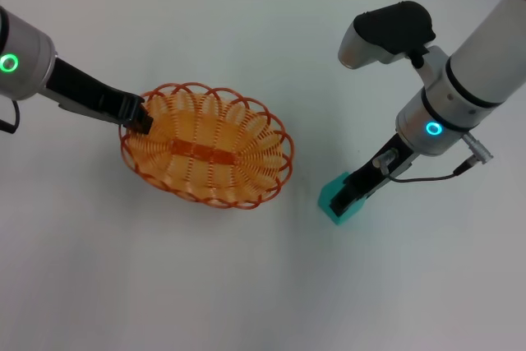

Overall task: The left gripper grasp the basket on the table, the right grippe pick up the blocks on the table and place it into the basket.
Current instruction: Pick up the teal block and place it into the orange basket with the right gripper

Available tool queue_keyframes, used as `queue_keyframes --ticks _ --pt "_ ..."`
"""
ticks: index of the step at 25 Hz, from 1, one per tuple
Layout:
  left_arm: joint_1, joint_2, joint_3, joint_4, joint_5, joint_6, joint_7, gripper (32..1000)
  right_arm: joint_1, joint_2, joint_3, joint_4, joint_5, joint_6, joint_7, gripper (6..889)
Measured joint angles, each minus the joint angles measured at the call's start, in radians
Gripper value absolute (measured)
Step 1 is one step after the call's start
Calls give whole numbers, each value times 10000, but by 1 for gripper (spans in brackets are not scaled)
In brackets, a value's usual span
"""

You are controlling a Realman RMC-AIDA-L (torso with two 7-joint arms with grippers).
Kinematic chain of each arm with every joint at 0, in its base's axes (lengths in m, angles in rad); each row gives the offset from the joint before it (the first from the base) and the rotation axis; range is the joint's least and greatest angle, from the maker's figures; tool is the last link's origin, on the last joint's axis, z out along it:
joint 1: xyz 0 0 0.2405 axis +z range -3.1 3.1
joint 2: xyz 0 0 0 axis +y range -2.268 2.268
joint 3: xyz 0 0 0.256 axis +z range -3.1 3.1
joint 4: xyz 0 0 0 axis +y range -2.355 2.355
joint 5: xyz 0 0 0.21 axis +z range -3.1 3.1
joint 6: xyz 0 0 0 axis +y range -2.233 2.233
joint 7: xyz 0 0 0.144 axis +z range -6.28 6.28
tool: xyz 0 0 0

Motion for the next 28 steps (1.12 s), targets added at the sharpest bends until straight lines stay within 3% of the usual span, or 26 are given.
queue_keyframes --ticks 4,7,15,20,22,28 --pt "63 15 -7 0 1 15 14 78 -195 9 -4 -486 -1 54 65 548" --pt "93 20 -37 0 1 21 25 78 -727 16 -143 -1460 -13 288 346 547" --pt "148 37 -101 0 7 38 30 78 -1486 1 -82 -2979 -80 634 561 538" --pt "165 38 -113 -19 17 64 30 77 -2358 -109 36 -4475 -46 809 833 532" --pt "170 38 -120 -20 17 75 32 77 -2723 -232 266 -5307 -71 956 964 531" --pt "214 39 -123 -27 16 88 44 77 -3485 -357 1357 -7873 -207 1667 1074 531"
